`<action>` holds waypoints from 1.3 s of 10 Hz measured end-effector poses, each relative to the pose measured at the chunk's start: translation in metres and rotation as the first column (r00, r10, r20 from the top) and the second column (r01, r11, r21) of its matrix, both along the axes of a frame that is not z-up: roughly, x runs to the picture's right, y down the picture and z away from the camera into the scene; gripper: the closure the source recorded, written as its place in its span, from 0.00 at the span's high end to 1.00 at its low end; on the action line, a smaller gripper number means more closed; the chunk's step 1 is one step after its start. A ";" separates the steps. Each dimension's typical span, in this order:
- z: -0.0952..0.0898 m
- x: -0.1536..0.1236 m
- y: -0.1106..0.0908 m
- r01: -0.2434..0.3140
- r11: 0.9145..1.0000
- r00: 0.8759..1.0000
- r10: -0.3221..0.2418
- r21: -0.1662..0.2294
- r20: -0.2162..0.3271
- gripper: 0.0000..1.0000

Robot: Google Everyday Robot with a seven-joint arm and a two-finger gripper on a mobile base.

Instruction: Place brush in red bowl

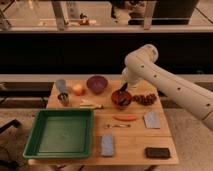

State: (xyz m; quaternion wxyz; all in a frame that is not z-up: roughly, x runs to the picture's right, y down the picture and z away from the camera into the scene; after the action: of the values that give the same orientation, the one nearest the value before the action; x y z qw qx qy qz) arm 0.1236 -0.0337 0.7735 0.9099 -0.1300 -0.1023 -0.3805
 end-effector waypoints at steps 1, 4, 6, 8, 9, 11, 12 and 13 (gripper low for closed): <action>0.000 -0.001 0.001 0.003 1.000 1.000 -0.003 -0.002 0.001 0.00; 0.002 -0.003 0.004 0.012 1.000 1.000 -0.012 -0.004 -0.001 0.18; 0.005 -0.005 0.005 0.013 1.000 1.000 -0.013 -0.006 -0.025 0.39; 0.007 -0.004 0.007 0.012 1.000 1.000 -0.013 -0.011 -0.029 0.60; 0.007 -0.004 0.008 0.012 1.000 1.000 -0.013 -0.012 -0.029 0.71; 0.008 -0.003 0.009 0.013 1.000 0.999 -0.014 -0.016 -0.032 0.80; 0.011 -0.001 0.014 0.014 1.000 0.999 -0.015 -0.026 -0.039 0.80; 0.013 0.000 0.015 0.012 1.000 0.999 -0.013 -0.023 -0.039 0.80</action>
State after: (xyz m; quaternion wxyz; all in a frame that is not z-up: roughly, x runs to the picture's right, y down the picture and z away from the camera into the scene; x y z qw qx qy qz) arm 0.1231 -0.0192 0.7863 0.9078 -0.1485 -0.0879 -0.3824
